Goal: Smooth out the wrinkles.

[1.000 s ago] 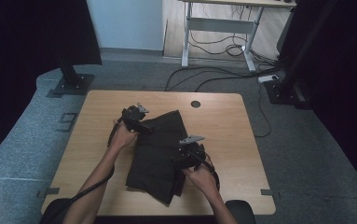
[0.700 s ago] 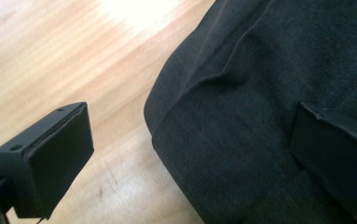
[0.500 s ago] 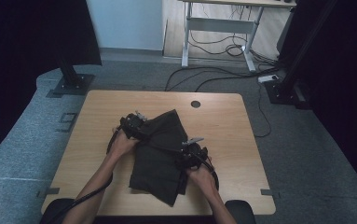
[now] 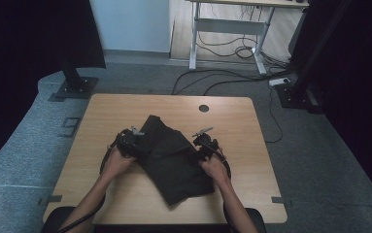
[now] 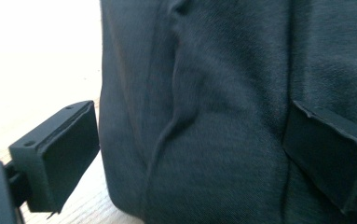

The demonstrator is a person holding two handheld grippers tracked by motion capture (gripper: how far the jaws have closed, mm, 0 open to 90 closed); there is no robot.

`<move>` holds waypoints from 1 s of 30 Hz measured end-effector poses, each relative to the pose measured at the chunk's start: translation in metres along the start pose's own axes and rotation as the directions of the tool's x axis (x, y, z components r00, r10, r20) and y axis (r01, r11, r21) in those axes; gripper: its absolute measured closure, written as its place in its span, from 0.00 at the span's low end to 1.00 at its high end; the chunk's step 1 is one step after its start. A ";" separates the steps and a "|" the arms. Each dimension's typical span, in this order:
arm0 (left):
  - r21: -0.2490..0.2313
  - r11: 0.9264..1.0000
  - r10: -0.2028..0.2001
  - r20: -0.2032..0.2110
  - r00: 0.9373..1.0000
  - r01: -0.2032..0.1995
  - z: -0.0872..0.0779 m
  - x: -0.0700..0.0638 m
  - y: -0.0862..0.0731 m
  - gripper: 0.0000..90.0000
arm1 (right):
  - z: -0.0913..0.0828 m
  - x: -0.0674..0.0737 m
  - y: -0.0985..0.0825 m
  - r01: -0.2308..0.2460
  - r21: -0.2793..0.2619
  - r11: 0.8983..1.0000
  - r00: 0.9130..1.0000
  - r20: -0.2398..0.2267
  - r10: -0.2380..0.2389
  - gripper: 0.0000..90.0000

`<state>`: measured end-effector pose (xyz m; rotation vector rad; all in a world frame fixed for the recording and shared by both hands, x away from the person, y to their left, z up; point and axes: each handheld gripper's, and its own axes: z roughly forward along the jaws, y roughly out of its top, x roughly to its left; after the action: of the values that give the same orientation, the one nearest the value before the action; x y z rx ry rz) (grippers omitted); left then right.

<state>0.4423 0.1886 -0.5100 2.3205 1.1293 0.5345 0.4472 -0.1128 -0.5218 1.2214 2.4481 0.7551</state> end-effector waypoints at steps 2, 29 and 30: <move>-0.034 0.999 0.010 -0.025 1.000 -0.011 -0.006 0.006 0.008 0.01 | -0.013 0.000 0.004 0.007 -0.023 1.000 1.000 0.019 -0.007 0.17; -0.008 0.997 -0.082 -0.095 0.992 0.082 0.018 0.029 -0.009 0.07 | -0.027 0.020 -0.047 -0.145 -0.032 0.989 0.984 0.096 0.147 0.10; -0.013 0.996 -0.091 -0.084 0.992 0.090 0.016 0.028 -0.012 0.07 | -0.024 0.014 -0.044 -0.143 -0.037 0.989 0.983 0.112 0.146 0.10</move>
<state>0.4598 0.2137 -0.5262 2.2454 1.2621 0.6075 0.3989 -0.1310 -0.5277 1.4032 2.2686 0.7337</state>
